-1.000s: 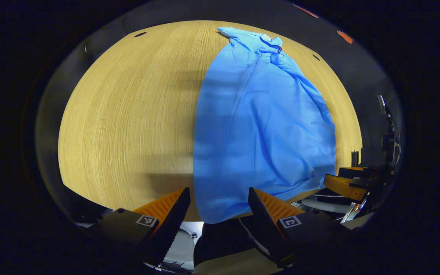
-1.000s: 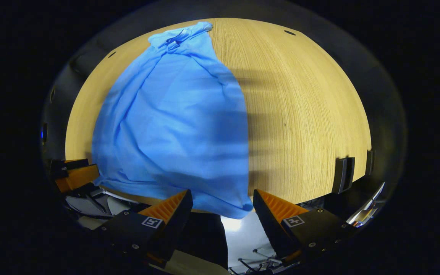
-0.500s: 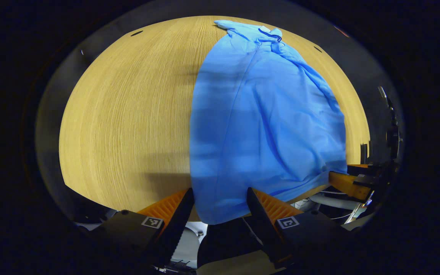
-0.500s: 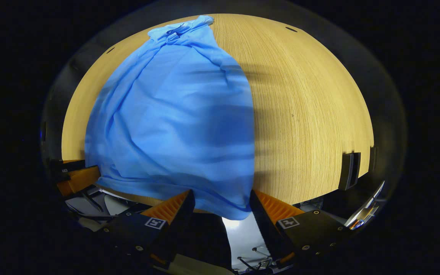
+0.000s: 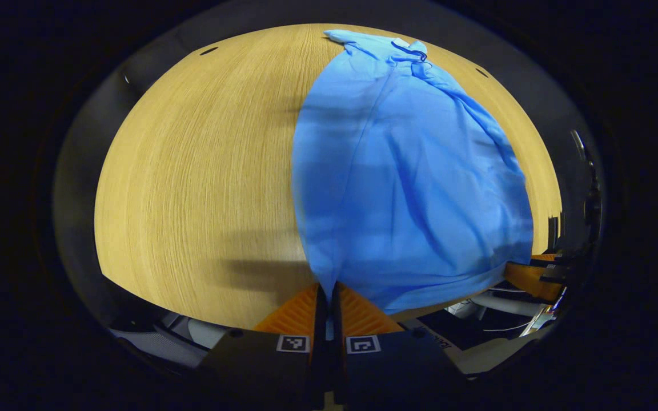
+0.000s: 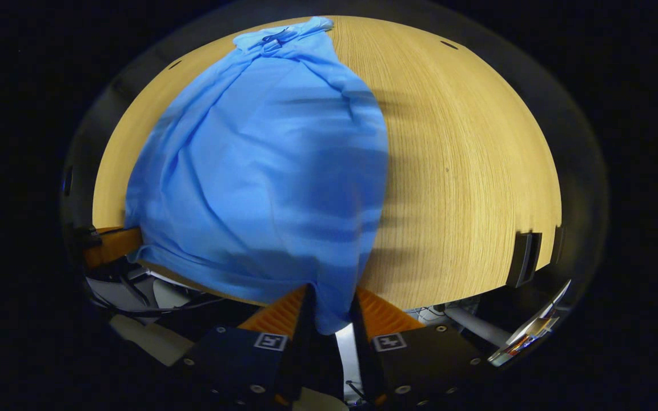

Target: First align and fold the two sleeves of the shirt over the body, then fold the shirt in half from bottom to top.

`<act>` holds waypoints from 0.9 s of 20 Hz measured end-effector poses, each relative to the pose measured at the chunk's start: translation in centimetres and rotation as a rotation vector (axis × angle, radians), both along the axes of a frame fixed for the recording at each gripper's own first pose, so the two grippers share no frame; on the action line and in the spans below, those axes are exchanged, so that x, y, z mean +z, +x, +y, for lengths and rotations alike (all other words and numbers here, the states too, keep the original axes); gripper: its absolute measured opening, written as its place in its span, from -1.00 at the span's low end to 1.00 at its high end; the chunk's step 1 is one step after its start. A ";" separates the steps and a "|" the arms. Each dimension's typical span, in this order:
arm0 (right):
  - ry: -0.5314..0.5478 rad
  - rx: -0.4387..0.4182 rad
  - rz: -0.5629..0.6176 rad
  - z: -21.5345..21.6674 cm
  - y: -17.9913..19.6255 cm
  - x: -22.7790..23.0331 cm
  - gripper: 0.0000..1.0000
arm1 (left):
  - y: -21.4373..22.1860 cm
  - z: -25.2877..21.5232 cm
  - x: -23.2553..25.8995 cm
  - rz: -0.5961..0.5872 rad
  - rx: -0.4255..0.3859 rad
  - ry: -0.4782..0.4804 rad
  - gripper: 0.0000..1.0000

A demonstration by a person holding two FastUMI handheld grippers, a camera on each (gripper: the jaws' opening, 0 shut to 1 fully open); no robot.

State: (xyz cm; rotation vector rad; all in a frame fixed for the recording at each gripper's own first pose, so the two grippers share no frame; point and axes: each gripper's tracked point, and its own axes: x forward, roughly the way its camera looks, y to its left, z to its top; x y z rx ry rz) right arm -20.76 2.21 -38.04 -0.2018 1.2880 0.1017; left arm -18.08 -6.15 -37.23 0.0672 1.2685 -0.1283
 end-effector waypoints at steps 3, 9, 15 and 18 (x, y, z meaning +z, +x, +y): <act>0.046 -0.015 -0.015 0.4 0.4 0.1 -0.95 | 0.7 -0.9 0.4 -0.040 -0.048 -0.033 -0.92; 0.060 0.017 -0.096 0.2 4.5 3.3 -0.99 | 3.8 -1.5 2.3 -0.083 -0.038 -0.070 -0.92; 0.111 0.011 -0.216 1.1 11.7 7.9 -0.99 | 11.3 -2.5 6.2 -0.194 -0.043 -0.069 -0.93; 0.110 0.028 -0.259 1.4 14.9 9.9 -0.99 | 15.0 -3.1 8.0 -0.243 -0.047 -0.069 -0.93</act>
